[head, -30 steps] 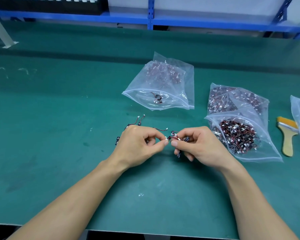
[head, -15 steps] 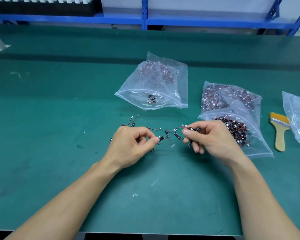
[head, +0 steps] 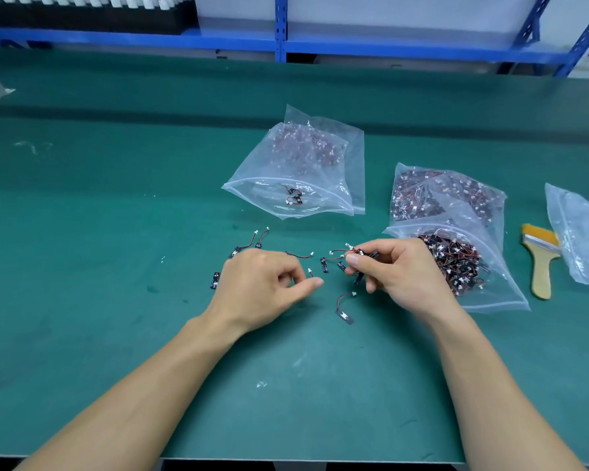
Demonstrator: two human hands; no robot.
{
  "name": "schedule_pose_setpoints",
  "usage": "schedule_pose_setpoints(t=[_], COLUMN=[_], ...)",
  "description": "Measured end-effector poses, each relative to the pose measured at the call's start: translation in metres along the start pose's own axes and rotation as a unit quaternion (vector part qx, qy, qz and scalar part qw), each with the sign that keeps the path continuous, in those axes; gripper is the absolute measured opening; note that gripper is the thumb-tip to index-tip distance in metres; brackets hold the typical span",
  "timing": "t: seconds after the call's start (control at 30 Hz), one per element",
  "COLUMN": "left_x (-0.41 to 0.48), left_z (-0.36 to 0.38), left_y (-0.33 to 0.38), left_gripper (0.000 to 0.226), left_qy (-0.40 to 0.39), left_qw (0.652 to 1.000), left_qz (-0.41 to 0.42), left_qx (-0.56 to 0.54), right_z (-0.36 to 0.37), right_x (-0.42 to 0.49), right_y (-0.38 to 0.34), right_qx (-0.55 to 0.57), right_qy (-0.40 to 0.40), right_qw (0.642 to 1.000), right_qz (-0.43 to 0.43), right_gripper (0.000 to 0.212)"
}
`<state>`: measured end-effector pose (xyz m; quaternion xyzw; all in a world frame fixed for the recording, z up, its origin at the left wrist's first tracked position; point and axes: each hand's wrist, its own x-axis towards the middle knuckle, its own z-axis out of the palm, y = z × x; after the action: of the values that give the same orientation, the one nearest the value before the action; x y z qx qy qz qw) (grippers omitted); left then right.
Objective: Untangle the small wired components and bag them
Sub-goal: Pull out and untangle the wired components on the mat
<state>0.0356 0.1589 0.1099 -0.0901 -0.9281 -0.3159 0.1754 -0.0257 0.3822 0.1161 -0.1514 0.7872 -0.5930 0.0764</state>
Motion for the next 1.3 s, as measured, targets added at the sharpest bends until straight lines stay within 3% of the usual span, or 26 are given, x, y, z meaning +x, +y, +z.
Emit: schedule_pose_setpoints(t=[0.23, 0.37, 0.47, 0.57, 0.6, 0.7, 0.77, 0.87, 1.1, 1.3], left_x=[0.019, 0.024, 0.024, 0.023, 0.022, 0.021, 0.021, 0.022, 0.024, 0.024], left_z=[-0.039, -0.044, -0.038, -0.036, -0.036, -0.037, -0.038, -0.036, -0.033, -0.035], left_y=[-0.039, -0.070, -0.086, -0.094, -0.096, -0.099, -0.100, -0.100, -0.100, -0.097], left_gripper=[0.035, 0.036, 0.037, 0.036, 0.035, 0.033, 0.032, 0.032, 0.033, 0.032], left_qy=[0.165, 0.214, 0.206, 0.193, 0.189, 0.183, 0.180, 0.165, 0.147, 0.129], left_qw=[0.980, 0.963, 0.960, 0.960, 0.959, 0.959, 0.959, 0.961, 0.961, 0.958], left_qz=[-0.058, -0.118, -0.154, -0.175, -0.179, -0.187, -0.189, -0.191, -0.203, -0.217], left_qx=[-0.098, -0.113, -0.107, -0.107, -0.108, -0.111, -0.114, -0.110, -0.114, -0.136], right_z=[0.000, 0.004, 0.014, 0.029, 0.033, 0.034, 0.030, 0.024, 0.016, 0.014], right_x=[0.019, 0.055, 0.093, 0.124, 0.130, 0.143, 0.144, 0.139, 0.100, 0.058], right_y=[-0.027, -0.054, -0.069, -0.076, -0.079, -0.081, -0.081, -0.074, -0.037, 0.005], right_qx=[0.034, 0.028, -0.029, -0.080, -0.089, -0.169, -0.204, -0.215, -0.078, 0.046], right_qy=[0.030, 0.101, 0.137, 0.121, 0.108, 0.095, 0.075, 0.057, 0.119, 0.136], right_qw=[0.998, 0.992, 0.987, 0.987, 0.988, 0.980, 0.975, 0.974, 0.988, 0.990], right_qz=[-0.032, -0.075, -0.078, -0.070, -0.062, -0.047, -0.047, -0.039, -0.069, -0.015], right_gripper=[0.013, 0.016, 0.015, 0.008, 0.015, 0.065, 0.061, 0.038, 0.003, 0.029])
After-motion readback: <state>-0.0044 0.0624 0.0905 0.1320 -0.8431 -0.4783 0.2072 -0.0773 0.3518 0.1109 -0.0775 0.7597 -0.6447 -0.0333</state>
